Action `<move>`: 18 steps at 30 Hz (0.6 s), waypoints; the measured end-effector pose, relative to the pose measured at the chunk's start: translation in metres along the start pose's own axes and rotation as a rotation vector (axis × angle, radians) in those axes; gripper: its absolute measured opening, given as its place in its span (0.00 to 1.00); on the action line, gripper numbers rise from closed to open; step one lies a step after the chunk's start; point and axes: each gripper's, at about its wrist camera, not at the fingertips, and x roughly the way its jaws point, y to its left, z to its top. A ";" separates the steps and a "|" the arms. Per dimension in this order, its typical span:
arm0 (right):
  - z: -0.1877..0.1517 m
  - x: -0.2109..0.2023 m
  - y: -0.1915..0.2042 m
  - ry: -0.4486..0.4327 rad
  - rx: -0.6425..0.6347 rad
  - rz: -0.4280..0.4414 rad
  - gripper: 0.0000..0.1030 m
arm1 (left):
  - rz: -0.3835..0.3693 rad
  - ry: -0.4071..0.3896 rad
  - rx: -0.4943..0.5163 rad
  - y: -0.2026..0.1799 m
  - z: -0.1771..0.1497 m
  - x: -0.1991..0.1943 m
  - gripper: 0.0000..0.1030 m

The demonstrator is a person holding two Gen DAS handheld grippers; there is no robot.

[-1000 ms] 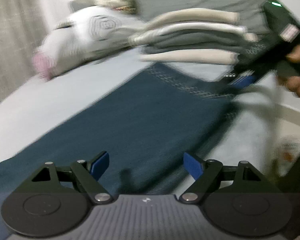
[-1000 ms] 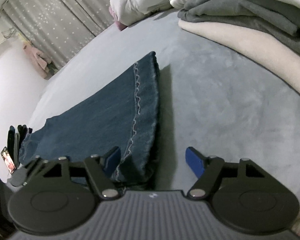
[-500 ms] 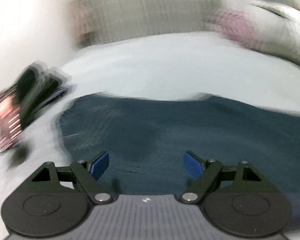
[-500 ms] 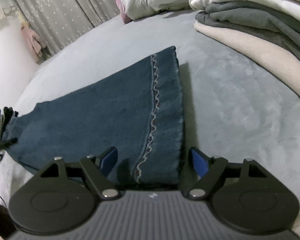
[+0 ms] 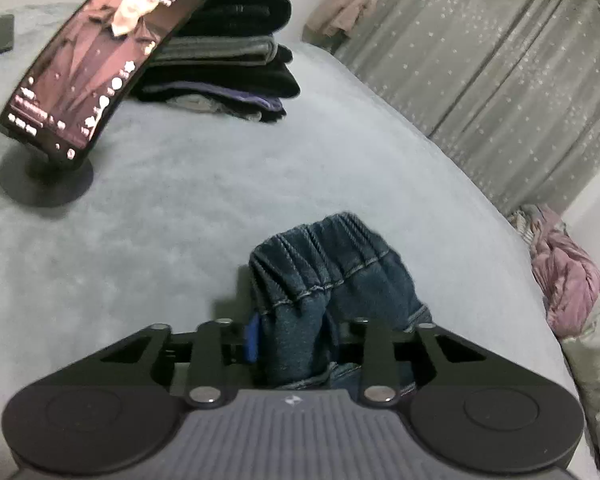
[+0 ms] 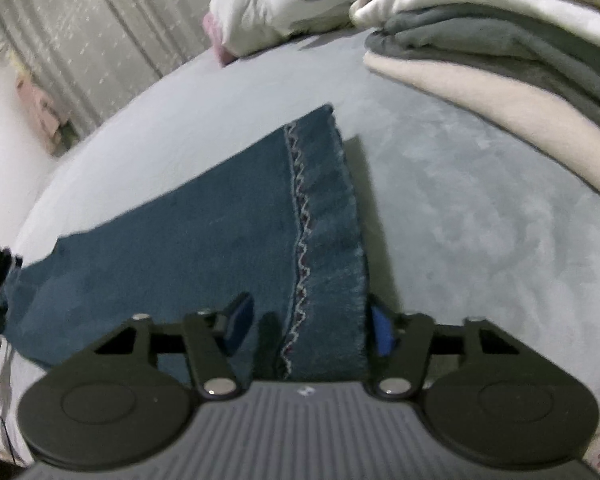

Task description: Fold clothes

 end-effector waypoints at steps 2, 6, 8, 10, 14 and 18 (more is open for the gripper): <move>-0.003 -0.004 0.001 -0.014 0.006 -0.019 0.35 | -0.008 -0.040 0.034 -0.008 0.000 -0.004 0.22; -0.008 -0.013 0.007 -0.069 -0.003 -0.052 0.17 | -0.028 -0.110 0.082 -0.021 0.001 -0.010 0.14; -0.009 -0.017 0.013 -0.092 -0.023 -0.058 0.15 | -0.043 -0.120 0.070 -0.023 0.003 -0.012 0.14; -0.008 -0.021 0.016 -0.109 -0.020 -0.055 0.13 | -0.054 -0.123 0.057 -0.023 0.007 -0.010 0.14; -0.011 -0.026 0.013 -0.111 0.019 -0.046 0.33 | -0.028 -0.078 0.020 -0.015 0.009 0.003 0.14; -0.018 -0.023 0.004 -0.074 0.074 -0.041 0.60 | -0.022 -0.041 0.004 -0.003 0.005 0.012 0.15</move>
